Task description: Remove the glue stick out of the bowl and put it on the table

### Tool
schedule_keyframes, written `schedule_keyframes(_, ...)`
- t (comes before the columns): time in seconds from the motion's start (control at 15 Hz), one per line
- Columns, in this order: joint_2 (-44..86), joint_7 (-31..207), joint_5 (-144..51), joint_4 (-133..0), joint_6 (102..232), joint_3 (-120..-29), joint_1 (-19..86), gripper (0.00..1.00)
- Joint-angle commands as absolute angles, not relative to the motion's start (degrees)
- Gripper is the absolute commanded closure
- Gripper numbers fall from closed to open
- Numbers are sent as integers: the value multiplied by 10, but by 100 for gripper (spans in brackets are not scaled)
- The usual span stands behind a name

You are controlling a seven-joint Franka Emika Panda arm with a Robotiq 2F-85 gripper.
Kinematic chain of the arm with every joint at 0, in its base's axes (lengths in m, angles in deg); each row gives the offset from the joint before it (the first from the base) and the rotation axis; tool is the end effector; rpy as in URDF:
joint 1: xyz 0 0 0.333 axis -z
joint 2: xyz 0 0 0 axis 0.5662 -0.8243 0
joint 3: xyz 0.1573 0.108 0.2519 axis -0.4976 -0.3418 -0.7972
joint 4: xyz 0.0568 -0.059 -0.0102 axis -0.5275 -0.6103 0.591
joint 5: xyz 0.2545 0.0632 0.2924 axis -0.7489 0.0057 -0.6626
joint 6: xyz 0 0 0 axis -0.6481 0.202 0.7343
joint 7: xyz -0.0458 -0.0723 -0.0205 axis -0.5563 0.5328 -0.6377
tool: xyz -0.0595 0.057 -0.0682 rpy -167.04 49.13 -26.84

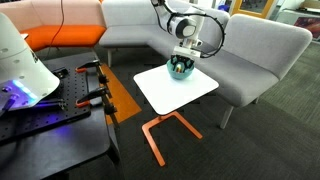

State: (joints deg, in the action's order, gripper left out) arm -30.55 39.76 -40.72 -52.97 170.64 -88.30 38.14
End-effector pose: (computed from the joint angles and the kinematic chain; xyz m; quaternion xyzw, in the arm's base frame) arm 0.6765 0.0578 -0.0095 -0.8990 -0.4313 0.0493 0.0577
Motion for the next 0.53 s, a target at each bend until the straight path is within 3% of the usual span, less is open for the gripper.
schedule_keyframes(0.0,-323,411,-396,-492,1671,-875,370,63)
schedule_keyframes(0.27,-316,416,-397,-495,1678,-872,367,92)
schedule_keyframes(0.47,-302,415,-397,-507,1674,-873,368,92)
